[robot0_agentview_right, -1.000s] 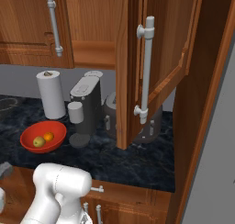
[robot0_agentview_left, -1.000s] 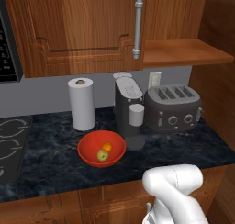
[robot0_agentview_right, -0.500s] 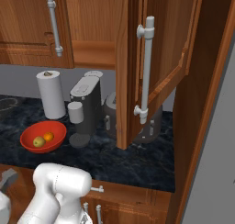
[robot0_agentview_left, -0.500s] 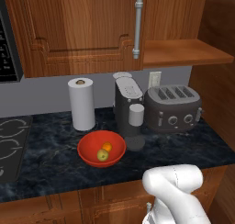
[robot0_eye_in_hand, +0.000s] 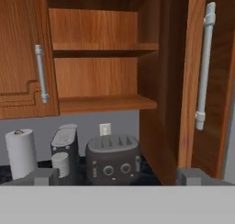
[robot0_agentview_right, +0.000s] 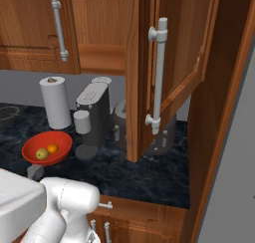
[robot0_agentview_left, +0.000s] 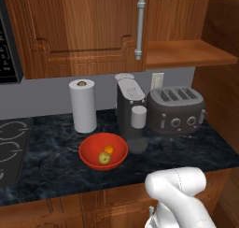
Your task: Open the cabinet. Pick the apple and tangerine from the cabinet and place them into the bowl. Then close the cabinet.
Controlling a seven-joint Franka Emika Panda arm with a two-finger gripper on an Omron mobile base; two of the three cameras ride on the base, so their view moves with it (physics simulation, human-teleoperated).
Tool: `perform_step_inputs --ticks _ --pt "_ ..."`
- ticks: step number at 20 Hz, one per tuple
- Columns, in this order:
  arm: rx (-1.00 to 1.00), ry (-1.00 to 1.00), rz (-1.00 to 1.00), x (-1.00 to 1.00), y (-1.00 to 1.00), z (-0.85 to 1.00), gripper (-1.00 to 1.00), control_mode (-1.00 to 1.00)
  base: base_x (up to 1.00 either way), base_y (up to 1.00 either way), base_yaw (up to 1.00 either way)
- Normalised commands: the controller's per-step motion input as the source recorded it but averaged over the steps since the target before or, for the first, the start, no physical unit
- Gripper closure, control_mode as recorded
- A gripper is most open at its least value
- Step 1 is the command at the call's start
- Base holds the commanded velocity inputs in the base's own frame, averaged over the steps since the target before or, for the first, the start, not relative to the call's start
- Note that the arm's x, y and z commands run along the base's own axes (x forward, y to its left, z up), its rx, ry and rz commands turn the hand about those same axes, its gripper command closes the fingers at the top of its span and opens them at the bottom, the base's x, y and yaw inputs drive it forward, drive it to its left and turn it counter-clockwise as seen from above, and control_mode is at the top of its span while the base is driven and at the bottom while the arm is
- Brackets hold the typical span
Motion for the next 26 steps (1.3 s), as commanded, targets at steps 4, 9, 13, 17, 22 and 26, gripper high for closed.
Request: perform_step_inputs --ticks 4,9,13,17,22,26 --pt "-0.05 0.00 0.24 0.00 -0.32 0.00 -1.00 -1.00 0.00 0.00 0.00" --pt "-0.05 0.00 0.21 0.07 -0.20 0.00 -1.00 -1.00 0.00 0.00 0.00" --pt "-0.01 0.00 0.14 0.33 -0.13 -0.05 -1.00 -1.00 0.00 0.00 0.00" --pt "0.00 0.00 0.11 0.35 -0.17 -0.02 -1.00 -1.00 0.00 0.00 0.00" --pt "0.00 0.00 0.10 0.19 -0.27 0.00 -1.00 -1.00 0.00 0.00 0.00" --pt "0.00 -0.01 0.02 0.00 -0.39 0.00 -1.00 -1.00 0.00 0.00 0.00"
